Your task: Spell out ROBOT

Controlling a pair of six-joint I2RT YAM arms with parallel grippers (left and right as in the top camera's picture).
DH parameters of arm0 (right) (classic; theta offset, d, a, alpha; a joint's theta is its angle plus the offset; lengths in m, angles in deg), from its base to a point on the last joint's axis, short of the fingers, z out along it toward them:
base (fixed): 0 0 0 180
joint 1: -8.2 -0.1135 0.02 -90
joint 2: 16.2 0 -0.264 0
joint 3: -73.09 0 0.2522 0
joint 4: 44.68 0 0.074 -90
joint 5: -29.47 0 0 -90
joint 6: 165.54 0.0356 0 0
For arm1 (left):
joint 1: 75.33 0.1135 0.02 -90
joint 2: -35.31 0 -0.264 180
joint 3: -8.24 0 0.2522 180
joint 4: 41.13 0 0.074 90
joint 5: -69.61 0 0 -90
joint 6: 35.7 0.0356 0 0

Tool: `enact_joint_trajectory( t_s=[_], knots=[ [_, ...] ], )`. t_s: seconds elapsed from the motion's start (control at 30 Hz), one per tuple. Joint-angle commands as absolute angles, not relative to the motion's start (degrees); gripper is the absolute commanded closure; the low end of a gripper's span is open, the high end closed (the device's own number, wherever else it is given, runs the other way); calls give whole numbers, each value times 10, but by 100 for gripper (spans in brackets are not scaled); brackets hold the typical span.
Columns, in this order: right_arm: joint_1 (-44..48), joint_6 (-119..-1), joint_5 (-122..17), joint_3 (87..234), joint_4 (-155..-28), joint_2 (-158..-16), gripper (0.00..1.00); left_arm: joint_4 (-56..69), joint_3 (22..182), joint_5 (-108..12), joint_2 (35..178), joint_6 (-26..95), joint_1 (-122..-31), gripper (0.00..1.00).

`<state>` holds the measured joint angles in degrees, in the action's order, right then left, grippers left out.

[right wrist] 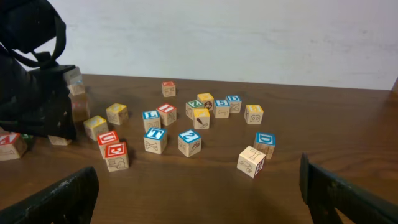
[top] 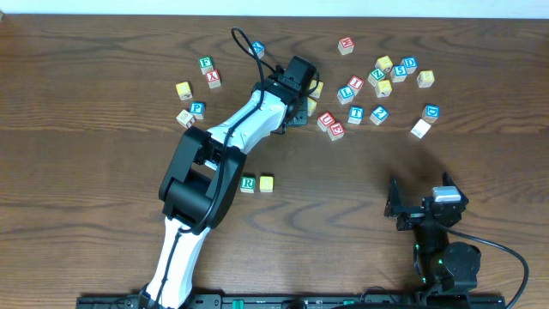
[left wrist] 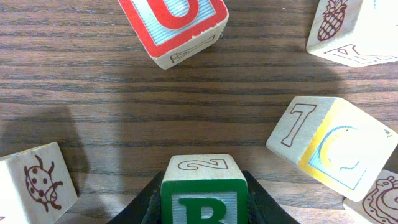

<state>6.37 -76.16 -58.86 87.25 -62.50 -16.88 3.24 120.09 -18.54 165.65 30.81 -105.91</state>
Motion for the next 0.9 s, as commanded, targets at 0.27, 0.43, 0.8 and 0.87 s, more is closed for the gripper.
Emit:
enact_joint_trajectory(
  t_s=[0.27,0.43,0.8,0.87],
  knots=[
    [67,-758,-589,872,-627,-166,1,63,1213,-182,1573,358,-1059,70],
    [67,-758,-589,872,-627,-166,1,88,1213,-182,1500,365,-1059,70],
    [67,-758,-589,872,-627,-166,1,271,1212,-183,1334,360,-1059,64],
    [67,-758,-589,872,-627,-166,1,308,1208,-183,1308,360,-1060,69]
  ],
)
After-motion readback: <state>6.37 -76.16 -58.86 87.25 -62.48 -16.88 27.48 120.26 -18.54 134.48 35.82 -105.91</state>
